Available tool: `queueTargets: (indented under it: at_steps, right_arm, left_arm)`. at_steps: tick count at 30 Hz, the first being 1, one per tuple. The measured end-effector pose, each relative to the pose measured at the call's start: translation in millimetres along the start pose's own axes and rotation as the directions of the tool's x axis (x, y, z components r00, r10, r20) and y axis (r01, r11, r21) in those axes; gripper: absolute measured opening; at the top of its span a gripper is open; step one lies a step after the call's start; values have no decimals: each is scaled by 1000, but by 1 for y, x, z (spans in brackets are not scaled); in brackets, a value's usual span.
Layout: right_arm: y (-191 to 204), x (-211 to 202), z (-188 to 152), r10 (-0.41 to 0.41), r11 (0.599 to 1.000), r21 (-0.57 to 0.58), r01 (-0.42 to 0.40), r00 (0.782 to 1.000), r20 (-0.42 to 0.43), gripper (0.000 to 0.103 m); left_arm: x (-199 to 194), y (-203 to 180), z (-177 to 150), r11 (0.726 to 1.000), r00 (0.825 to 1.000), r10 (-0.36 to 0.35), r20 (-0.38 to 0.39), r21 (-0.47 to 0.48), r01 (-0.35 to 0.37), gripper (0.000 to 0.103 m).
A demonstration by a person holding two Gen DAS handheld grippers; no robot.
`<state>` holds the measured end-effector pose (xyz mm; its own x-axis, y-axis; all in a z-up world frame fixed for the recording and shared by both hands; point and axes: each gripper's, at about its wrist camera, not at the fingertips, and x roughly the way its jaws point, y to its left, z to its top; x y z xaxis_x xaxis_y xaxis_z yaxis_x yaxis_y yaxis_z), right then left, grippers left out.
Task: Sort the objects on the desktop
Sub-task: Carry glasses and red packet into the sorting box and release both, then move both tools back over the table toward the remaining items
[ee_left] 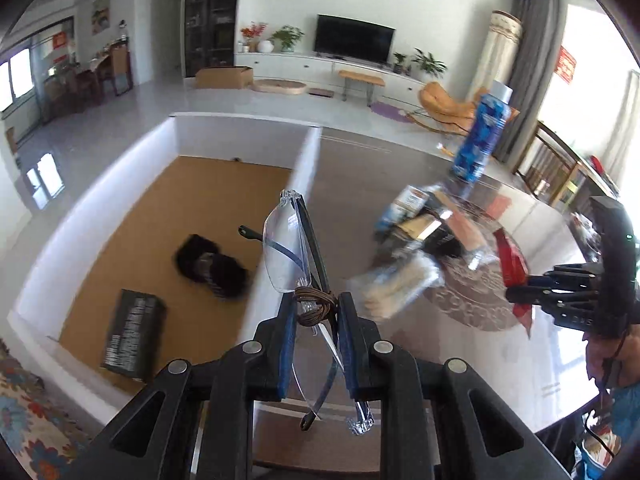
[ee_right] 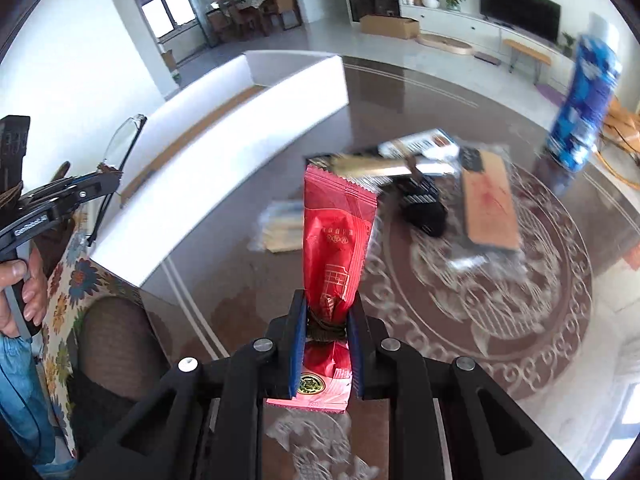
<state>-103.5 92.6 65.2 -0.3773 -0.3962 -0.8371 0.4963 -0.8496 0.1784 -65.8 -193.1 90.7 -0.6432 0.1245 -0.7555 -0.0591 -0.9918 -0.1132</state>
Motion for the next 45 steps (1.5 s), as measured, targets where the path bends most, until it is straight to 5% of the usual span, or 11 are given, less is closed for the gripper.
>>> queueTargets:
  at_steps: [7, 12, 19, 21, 22, 23, 24, 25, 31, 35, 45]
  right_arm:
    - [149, 23, 96, 201, 969, -166, -181, 973, 116, 20]
    - [237, 94, 135, 258, 940, -249, -234, 964, 65, 20]
    - [263, 167, 136, 231, 941, -248, -230, 973, -26, 24]
    - [262, 178, 132, 222, 944, -242, -225, 974, -38, 57]
    - [256, 180, 128, 238, 943, -232, -238, 971, -27, 85]
    - [256, 180, 128, 238, 943, -232, -238, 971, -27, 90]
    - [253, 177, 126, 247, 944, -226, -243, 969, -8, 90]
    - [252, 174, 125, 253, 944, -222, -245, 967, 7, 90]
    - [208, 128, 109, 240, 952, -229, -202, 960, 148, 90]
    - [154, 91, 75, 144, 972, -216, -90, 958, 248, 91]
    - [18, 48, -11, -66, 997, -21, 73, 967, 245, 94]
  left_arm:
    - [3, 131, 15, 965, 983, 182, -32, -187, -185, 20]
    - [31, 167, 6, 945, 974, 207, -94, -237, -224, 20]
    - [74, 182, -8, 934, 956, 226, -187, -236, -267, 21]
    - [81, 186, -10, 923, 943, 253, -218, -238, -303, 25]
    - [83, 188, -11, 919, 939, 259, -224, -243, -311, 30]
    - [83, 189, -13, 916, 940, 258, -223, -252, -311, 48]
    - [81, 190, -13, 912, 940, 264, -216, -261, -316, 72]
    - [77, 188, -14, 905, 938, 285, -198, -265, -331, 77]
    - [45, 149, -8, 914, 943, 326, -64, -235, -331, 78]
    - [27, 96, -1, 936, 947, 319, 32, -168, -310, 78]
    - [0, -30, 7, 960, 943, 276, 188, 3, -281, 80]
